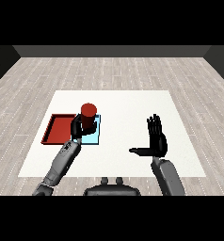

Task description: Pick the red can and put it in the red box

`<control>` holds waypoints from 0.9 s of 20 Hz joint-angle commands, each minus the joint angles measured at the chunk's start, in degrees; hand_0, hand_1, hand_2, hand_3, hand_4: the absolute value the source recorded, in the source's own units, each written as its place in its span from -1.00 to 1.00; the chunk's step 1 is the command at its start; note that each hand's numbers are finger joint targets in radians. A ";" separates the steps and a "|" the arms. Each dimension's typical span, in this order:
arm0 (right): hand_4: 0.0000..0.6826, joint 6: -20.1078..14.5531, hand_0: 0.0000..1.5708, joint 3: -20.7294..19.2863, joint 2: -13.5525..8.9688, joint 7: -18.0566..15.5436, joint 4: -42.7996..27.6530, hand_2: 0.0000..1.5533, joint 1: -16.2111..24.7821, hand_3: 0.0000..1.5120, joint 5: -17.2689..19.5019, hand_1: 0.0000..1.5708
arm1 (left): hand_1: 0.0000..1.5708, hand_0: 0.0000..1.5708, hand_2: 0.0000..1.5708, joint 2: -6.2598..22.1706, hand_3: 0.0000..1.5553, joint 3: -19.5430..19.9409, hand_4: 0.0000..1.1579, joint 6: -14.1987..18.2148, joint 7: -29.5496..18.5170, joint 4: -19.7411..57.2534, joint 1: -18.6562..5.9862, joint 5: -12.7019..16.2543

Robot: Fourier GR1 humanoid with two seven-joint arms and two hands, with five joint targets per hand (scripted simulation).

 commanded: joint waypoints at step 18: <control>-1.00 6.84 -1.00 -8.25 -1.04 -6.71 8.60 -1.00 4.30 -1.00 -5.11 -1.00 | 0.92 0.92 0.82 21.63 0.75 7.16 0.68 -9.80 14.99 46.34 -8.70 -10.36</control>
